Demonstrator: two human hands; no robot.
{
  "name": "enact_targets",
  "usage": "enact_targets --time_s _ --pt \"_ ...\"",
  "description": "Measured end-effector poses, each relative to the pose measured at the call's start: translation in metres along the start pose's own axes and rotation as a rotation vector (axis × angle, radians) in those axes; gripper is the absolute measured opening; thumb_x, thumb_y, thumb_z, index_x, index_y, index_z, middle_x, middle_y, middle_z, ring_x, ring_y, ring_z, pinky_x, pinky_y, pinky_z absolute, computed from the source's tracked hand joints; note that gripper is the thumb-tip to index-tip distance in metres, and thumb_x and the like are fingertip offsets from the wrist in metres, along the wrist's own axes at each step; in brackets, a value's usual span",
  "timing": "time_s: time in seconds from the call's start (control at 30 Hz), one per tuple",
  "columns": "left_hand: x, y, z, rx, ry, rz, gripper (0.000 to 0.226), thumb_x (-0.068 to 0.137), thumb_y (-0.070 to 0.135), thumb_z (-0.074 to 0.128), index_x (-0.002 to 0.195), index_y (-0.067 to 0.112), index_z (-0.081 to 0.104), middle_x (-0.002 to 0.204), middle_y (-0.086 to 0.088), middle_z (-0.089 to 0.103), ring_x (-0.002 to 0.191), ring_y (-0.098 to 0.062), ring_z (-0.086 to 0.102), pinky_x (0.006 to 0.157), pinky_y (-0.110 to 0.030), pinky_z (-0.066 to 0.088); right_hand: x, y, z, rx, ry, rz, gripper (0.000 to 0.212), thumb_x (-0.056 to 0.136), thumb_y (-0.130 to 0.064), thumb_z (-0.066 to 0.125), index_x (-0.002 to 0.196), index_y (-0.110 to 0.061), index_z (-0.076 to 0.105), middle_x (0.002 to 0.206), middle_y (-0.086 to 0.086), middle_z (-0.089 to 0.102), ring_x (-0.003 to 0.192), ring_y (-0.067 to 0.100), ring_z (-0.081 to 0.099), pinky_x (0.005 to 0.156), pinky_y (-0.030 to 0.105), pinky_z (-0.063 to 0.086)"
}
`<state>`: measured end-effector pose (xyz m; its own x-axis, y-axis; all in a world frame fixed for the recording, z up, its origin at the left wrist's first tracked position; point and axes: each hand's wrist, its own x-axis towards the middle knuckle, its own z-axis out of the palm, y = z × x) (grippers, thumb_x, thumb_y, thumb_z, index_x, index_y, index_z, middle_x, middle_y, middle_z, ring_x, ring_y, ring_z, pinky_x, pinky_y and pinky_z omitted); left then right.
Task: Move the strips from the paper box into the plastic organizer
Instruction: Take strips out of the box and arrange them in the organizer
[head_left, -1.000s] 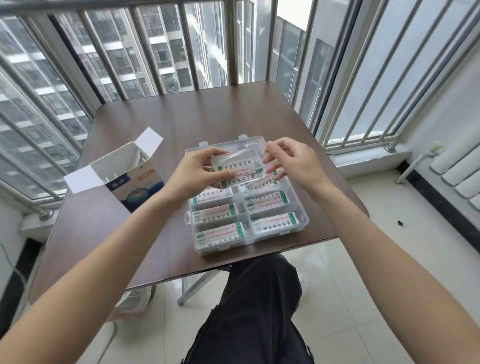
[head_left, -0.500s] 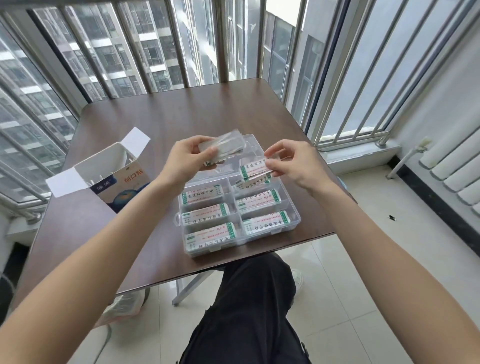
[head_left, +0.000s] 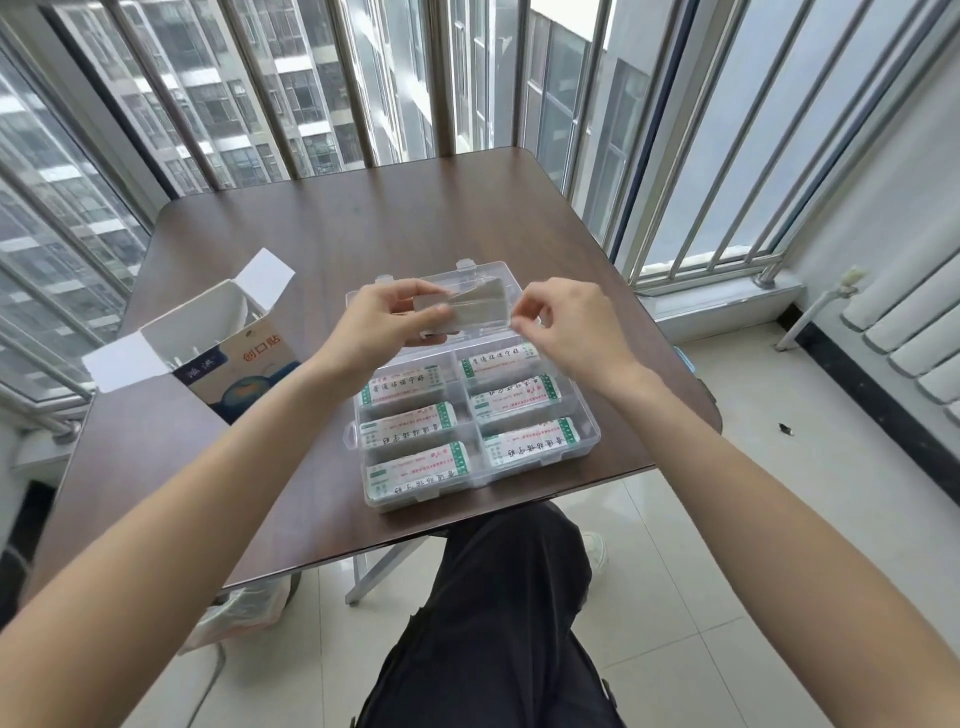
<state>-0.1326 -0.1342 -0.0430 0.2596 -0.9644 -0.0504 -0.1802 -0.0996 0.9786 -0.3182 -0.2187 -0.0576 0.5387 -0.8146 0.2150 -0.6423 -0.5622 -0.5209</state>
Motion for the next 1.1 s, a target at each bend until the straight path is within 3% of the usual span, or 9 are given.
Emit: enact_targets --time_s 0.1,0.17,0.37,0.5,0.63,0.8,0.87,1.0,1.1 --pt "0.001 0.000 0.004 0.087 0.032 0.092 0.014 0.085 0.004 0.064 0.091 0.016 0.067 0.078 0.000 0.067 0.063 -0.007 0.067 0.067 -0.017 0.055 -0.002 -0.008 -0.016 0.665 -0.106 0.314 0.036 0.098 -0.042 0.044 0.103 -0.009 0.060 0.074 0.008 0.071 0.052 0.014 0.060 0.047 0.024 0.047" --pt "0.000 0.000 0.007 0.221 0.061 0.239 0.017 0.083 0.008 0.068 0.093 0.021 0.069 0.084 0.002 0.069 0.069 -0.014 0.068 0.074 -0.025 0.057 -0.004 -0.012 -0.020 0.885 -0.247 0.410 0.044 0.096 -0.049 0.041 0.107 -0.008 0.054 0.077 0.014 0.070 0.052 0.018 0.064 0.045 0.022 0.050" --pt "-0.004 0.003 0.016 0.572 0.082 0.619 0.013 0.084 0.012 0.069 0.096 0.012 0.075 0.099 0.001 0.071 0.084 -0.007 0.065 0.076 -0.020 0.053 -0.003 -0.004 -0.022 1.123 -0.245 0.453 0.009 0.090 -0.011 0.061 0.095 -0.003 0.060 0.078 0.010 0.064 0.065 0.020 0.069 0.058 0.022 0.057" --pt "-0.004 0.000 0.019 0.774 0.091 0.811 0.012 0.084 0.011 0.068 0.093 0.012 0.076 0.098 0.002 0.073 0.085 -0.007 0.065 0.082 -0.009 0.045 -0.003 0.000 -0.024 1.121 -0.288 0.458 0.020 0.091 -0.018 0.060 0.102 -0.002 0.063 0.086 0.012 0.069 0.071 0.019 0.070 0.061 0.021 0.056" --pt "-0.005 0.004 0.019 0.772 0.118 0.868 0.012 0.085 0.011 0.067 0.094 0.011 0.076 0.098 0.001 0.072 0.086 -0.010 0.068 0.082 -0.016 0.050 -0.003 0.002 -0.025 1.202 -0.318 0.461 0.025 0.090 -0.012 0.060 0.109 0.005 0.063 0.087 0.013 0.071 0.074 0.017 0.071 0.063 0.019 0.056" --pt "-0.006 0.005 0.020 0.737 0.112 0.824 0.014 0.081 0.012 0.072 0.095 0.008 0.075 0.101 -0.001 0.071 0.084 -0.014 0.068 0.078 -0.027 0.055 -0.002 0.004 -0.021 1.277 -0.295 0.498 0.010 0.084 0.004 0.061 0.094 0.002 0.064 0.082 0.013 0.069 0.068 0.017 0.070 0.061 0.019 0.057" --pt "-0.005 0.005 0.019 0.714 0.077 0.744 0.026 0.077 0.014 0.077 0.101 0.009 0.073 0.108 -0.001 0.069 0.092 -0.014 0.066 0.082 -0.027 0.054 0.000 0.004 -0.019 1.267 -0.256 0.509 0.013 0.083 0.009 0.061 0.091 -0.001 0.061 0.083 0.013 0.066 0.065 0.017 0.069 0.061 0.020 0.058" --pt "-0.001 0.010 0.010 0.575 -0.103 0.337 0.053 0.070 0.023 0.081 0.120 0.018 0.064 0.127 0.008 0.057 0.114 -0.003 0.054 0.096 -0.017 0.043 -0.003 0.013 -0.017 1.072 -0.128 0.435 0.025 0.083 0.012 0.059 0.099 -0.006 0.057 0.086 0.015 0.064 0.065 0.016 0.064 0.063 0.021 0.058" --pt "0.005 0.009 0.003 0.341 -0.102 0.135 0.026 0.083 0.017 0.070 0.109 0.020 0.069 0.116 0.008 0.066 0.102 -0.008 0.062 0.093 -0.020 0.048 -0.007 0.019 -0.015 0.856 -0.108 0.359 0.031 0.082 0.013 0.058 0.106 -0.007 0.060 0.086 0.017 0.063 0.069 0.020 0.065 0.065 0.022 0.058"
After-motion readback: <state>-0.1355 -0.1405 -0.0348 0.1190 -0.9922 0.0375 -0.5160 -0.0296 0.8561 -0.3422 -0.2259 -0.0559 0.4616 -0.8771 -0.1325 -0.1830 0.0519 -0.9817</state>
